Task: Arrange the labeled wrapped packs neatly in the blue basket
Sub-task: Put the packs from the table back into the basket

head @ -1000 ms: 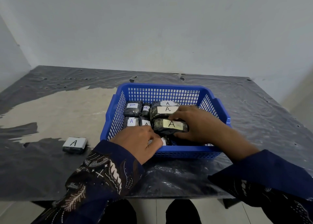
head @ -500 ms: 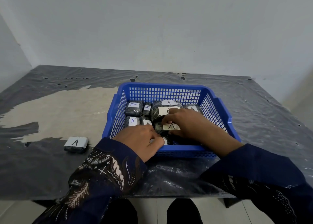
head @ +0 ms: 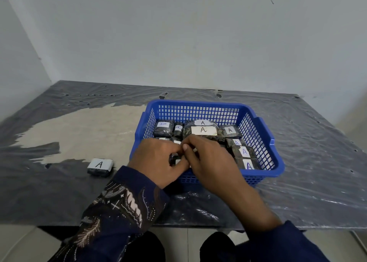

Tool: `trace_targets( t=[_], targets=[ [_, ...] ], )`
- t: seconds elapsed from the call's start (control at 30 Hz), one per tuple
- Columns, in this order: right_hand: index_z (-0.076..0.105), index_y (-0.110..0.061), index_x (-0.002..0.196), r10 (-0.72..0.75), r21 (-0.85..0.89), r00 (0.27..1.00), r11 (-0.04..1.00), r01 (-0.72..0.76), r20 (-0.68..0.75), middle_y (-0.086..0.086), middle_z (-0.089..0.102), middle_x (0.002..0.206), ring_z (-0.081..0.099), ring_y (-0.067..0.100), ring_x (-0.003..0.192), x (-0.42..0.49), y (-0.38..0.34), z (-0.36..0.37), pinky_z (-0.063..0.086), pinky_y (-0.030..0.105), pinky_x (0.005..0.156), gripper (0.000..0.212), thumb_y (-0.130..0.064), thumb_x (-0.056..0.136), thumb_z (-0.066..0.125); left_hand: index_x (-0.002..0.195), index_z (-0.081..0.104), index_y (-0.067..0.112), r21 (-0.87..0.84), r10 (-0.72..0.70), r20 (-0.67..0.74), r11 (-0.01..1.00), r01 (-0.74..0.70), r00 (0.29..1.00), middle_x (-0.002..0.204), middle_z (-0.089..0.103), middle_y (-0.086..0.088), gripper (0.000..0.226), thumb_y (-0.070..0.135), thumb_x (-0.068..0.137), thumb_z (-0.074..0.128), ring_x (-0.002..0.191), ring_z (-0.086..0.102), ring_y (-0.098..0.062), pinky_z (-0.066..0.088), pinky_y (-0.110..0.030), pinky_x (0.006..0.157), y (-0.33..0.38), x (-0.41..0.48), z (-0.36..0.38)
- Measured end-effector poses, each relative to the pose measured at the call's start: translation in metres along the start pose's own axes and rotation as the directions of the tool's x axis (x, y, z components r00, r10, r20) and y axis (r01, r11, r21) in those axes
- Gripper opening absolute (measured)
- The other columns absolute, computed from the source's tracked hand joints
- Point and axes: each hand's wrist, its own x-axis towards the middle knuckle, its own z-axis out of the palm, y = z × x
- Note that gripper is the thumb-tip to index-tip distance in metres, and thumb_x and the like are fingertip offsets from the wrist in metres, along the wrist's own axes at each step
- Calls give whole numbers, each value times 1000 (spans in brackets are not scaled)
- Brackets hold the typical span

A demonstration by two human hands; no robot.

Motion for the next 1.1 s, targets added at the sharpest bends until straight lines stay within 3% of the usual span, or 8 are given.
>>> trace_targets(
  t=[0.1, 0.2, 0.33, 0.43, 0.53, 0.73, 0.9, 1.1],
  targets=[
    [55, -29, 99, -19, -69, 1000, 997, 18, -10, -9, 65, 93, 60, 16, 81, -9, -18, 11, 51, 37, 66, 23, -45, 103, 39, 78, 71, 18, -36, 47, -319, 997, -61, 947, 73, 68, 8, 22, 34, 83, 58, 69, 59, -9, 45, -27, 69, -19, -17, -19],
    [56, -29, 94, -102, -104, 994, 990, 99, -26, -8, 65, 91, 60, 17, 79, -14, -37, 27, 49, 35, 62, 26, -47, 102, 39, 88, 65, 14, -122, -166, -488, 985, 121, 857, 87, 63, 5, 17, 28, 82, 56, 80, 57, -16, 47, -33, 73, -56, -40, -29],
    [54, -27, 81, -141, -173, 981, 978, 117, -134, -7, 61, 80, 59, 18, 69, -12, -45, 46, 34, 31, 54, 31, -47, 100, 39, 121, 53, 24, -17, -575, -252, 806, 591, 778, 121, 56, -3, 55, 49, 74, 68, 110, 50, -31, 45, -47, 91, -120, -73, -19],
    [52, -28, 77, -136, -197, 969, 976, 95, -205, -8, 58, 72, 55, 15, 62, -14, -43, 53, 26, 28, 57, 30, -45, 99, 42, 131, 47, 27, 199, -647, -116, 728, 656, 753, 129, 53, -2, 84, 75, 63, 62, 118, 45, -30, 39, -45, 99, -141, -88, -12],
    [53, -29, 77, -136, -201, 963, 976, 89, -234, -10, 56, 70, 47, 10, 58, -15, -43, 54, 27, 28, 57, 29, -44, 100, 43, 126, 54, 28, 242, -627, -98, 738, 629, 773, 123, 60, 0, 84, 81, 61, 55, 112, 51, -28, 41, -44, 96, -150, -89, -9],
    [59, -32, 87, -87, -153, 986, 986, 65, -142, -14, 64, 81, 55, 5, 68, -15, -42, 46, 37, 28, 55, 28, -50, 101, 42, 126, 58, 18, -119, -486, -322, 872, 475, 812, 110, 61, -3, 64, 42, 71, 80, 99, 58, -20, 52, -39, 83, -123, -85, -17],
    [64, -31, 96, -64, 446, 998, 893, 62, -11, -14, 68, 92, 64, 4, 86, 1, -46, 15, 52, 20, 67, 13, -43, 98, 59, 108, 66, 19, -60, -243, -559, 965, 254, 792, 98, 65, 4, 58, 57, 66, 76, 84, 55, -15, 49, -39, 70, -63, -69, -42],
    [71, -17, 101, -133, 625, 974, 780, -11, 183, -5, 72, 77, 65, 11, 64, 25, -32, -33, 57, 27, 63, 15, -30, 93, 70, 100, 69, 20, 100, -23, -481, 992, 80, 876, 92, 68, 5, 63, 69, 60, 69, 88, 56, -21, 39, -38, 73, -2, -30, -31]
  ],
)
